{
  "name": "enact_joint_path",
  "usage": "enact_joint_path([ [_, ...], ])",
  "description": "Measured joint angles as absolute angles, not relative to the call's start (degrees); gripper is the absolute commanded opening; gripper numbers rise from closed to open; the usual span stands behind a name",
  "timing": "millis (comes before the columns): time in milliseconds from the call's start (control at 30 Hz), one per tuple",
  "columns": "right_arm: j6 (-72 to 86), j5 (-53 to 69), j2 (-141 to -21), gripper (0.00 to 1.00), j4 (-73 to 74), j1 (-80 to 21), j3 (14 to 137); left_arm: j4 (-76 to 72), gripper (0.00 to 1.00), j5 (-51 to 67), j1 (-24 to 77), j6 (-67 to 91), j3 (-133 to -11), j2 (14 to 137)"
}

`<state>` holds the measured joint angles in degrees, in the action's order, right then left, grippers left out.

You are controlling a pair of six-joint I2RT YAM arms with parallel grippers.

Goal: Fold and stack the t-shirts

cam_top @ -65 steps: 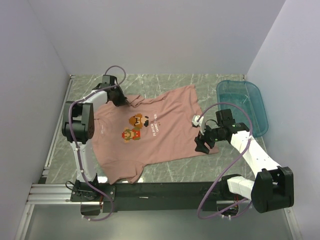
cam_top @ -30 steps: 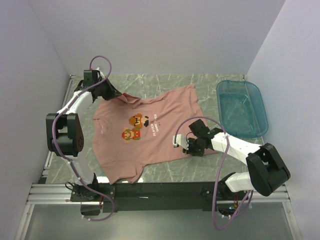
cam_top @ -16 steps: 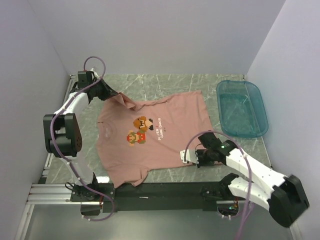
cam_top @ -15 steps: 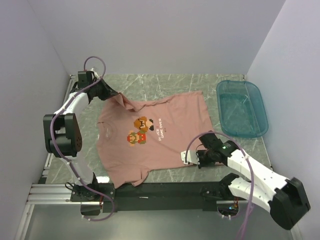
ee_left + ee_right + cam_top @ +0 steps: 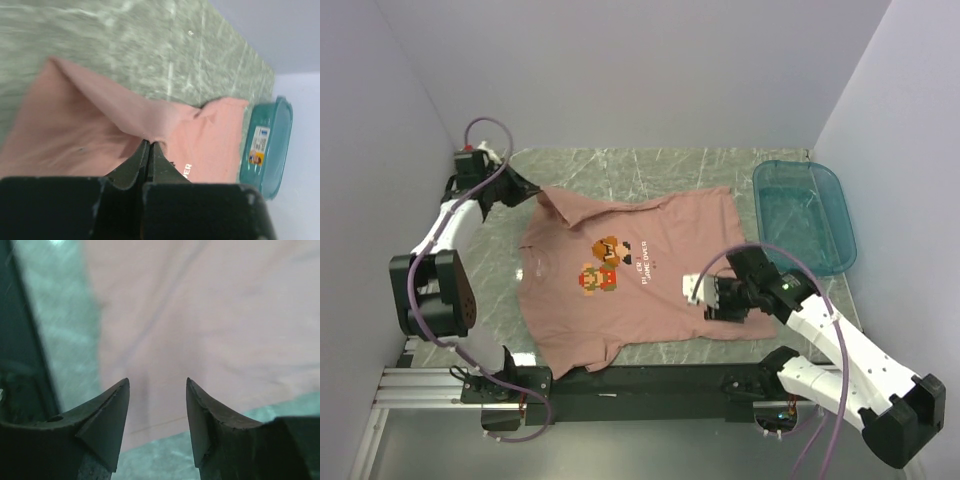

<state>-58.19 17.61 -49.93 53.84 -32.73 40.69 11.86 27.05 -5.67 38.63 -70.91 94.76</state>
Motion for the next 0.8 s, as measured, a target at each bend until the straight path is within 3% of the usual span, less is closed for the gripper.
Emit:
enact_joint_path([
  [133,-49.5,19.0,-56.9,0.56,45.7,-29.7,47.2,10.2,0.0,27.2,-12.2,39.8,-66.0,90.8],
  [433,-26.8,25.2,-88.9,0.56,29.4,-14.5,71.8,8.4,0.0,27.4,-20.0,42.2,-63.6,90.7],
  [800,-5.3,20.8,-128.1,0.49,32.6,-10.2,114.3,6.1,0.0,29.5,-21.3,42.9,-62.8,91.7],
])
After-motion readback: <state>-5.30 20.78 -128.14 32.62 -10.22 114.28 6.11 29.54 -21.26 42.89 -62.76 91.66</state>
